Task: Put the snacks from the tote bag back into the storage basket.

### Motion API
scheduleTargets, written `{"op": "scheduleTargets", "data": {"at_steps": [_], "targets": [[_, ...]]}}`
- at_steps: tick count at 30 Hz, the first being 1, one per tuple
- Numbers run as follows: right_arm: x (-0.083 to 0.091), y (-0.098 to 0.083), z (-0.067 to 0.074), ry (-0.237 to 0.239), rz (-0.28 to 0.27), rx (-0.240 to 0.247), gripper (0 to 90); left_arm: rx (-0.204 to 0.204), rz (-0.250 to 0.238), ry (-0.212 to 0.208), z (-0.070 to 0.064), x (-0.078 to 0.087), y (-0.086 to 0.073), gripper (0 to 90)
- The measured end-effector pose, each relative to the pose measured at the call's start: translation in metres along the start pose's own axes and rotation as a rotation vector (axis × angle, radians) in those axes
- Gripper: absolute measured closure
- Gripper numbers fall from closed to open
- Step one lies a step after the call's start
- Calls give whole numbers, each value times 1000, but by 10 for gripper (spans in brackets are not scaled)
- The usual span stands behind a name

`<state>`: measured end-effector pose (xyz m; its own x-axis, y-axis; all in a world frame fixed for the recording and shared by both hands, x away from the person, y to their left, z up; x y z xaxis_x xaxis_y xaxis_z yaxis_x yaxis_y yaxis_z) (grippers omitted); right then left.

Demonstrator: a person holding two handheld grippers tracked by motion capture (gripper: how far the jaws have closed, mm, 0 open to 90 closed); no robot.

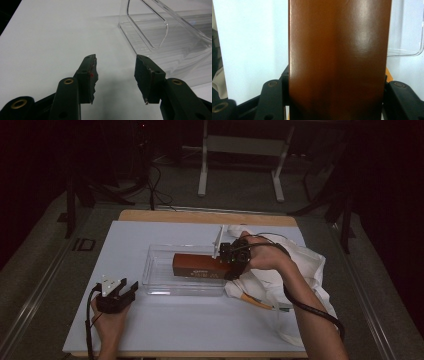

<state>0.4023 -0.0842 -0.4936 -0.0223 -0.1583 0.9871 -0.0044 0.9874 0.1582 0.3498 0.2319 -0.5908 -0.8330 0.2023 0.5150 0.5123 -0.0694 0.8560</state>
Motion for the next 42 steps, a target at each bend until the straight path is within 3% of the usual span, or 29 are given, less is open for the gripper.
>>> {"op": "scheduleTargets", "data": {"at_steps": [42], "targets": [[-17,24,5,21,47,50,429,-2,1,-1,0,0,0,528]]}}
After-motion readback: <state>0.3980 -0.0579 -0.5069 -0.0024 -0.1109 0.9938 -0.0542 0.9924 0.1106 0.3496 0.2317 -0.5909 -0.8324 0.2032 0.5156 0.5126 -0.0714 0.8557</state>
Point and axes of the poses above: each handheld gripper's, and its own axes: x roughly backward along the jaws, y roughly out of its top, z roughly to its left, the point moved 10 cm from there along -x, roughly forward along the jaws
